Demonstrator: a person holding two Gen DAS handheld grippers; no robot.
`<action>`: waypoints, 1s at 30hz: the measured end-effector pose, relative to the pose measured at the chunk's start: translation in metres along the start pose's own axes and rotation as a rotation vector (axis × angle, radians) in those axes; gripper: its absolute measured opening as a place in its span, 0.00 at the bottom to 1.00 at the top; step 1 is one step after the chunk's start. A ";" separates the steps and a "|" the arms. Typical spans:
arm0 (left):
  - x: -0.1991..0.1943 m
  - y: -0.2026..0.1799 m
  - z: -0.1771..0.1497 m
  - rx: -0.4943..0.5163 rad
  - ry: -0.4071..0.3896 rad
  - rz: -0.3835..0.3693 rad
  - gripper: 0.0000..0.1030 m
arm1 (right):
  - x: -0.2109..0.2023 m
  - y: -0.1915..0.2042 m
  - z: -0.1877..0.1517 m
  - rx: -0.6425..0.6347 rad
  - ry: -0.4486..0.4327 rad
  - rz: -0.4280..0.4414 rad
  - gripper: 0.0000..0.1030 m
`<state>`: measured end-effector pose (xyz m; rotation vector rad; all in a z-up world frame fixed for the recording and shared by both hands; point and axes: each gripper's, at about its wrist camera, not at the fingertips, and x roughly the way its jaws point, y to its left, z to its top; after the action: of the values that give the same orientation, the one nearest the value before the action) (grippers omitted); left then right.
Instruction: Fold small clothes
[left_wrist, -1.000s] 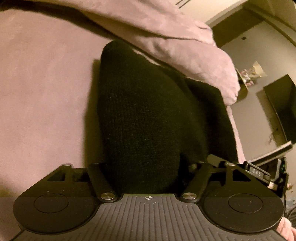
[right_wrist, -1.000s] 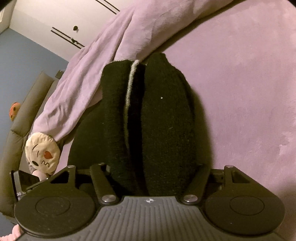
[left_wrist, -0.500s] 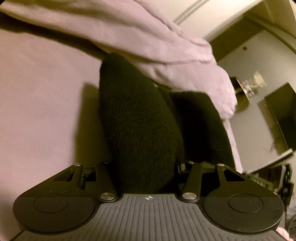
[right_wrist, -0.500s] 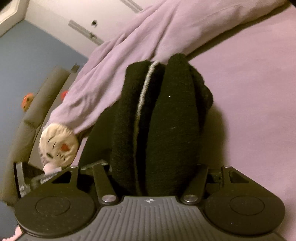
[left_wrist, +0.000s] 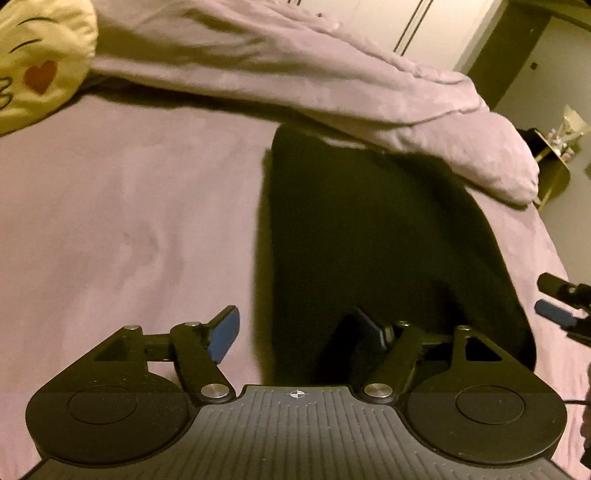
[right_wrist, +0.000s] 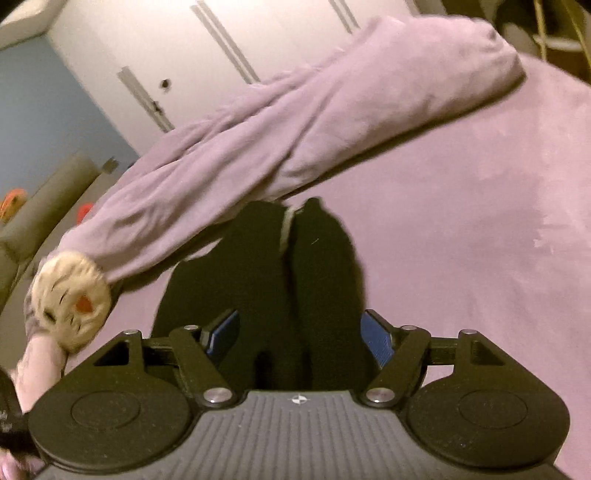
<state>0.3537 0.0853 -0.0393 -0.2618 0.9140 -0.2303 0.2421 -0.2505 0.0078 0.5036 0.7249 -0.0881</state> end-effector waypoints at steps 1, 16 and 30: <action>-0.002 0.001 -0.006 -0.005 0.016 0.003 0.75 | -0.001 0.006 -0.007 -0.015 0.020 0.016 0.70; 0.005 -0.007 -0.041 0.014 0.131 -0.041 0.79 | 0.032 0.031 -0.038 -0.430 0.233 -0.048 0.22; 0.016 -0.017 -0.049 0.018 0.163 -0.002 0.79 | 0.031 0.016 -0.042 -0.295 0.184 -0.172 0.13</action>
<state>0.3221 0.0577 -0.0746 -0.2298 1.0730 -0.2645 0.2433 -0.2143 -0.0325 0.1674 0.9439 -0.0936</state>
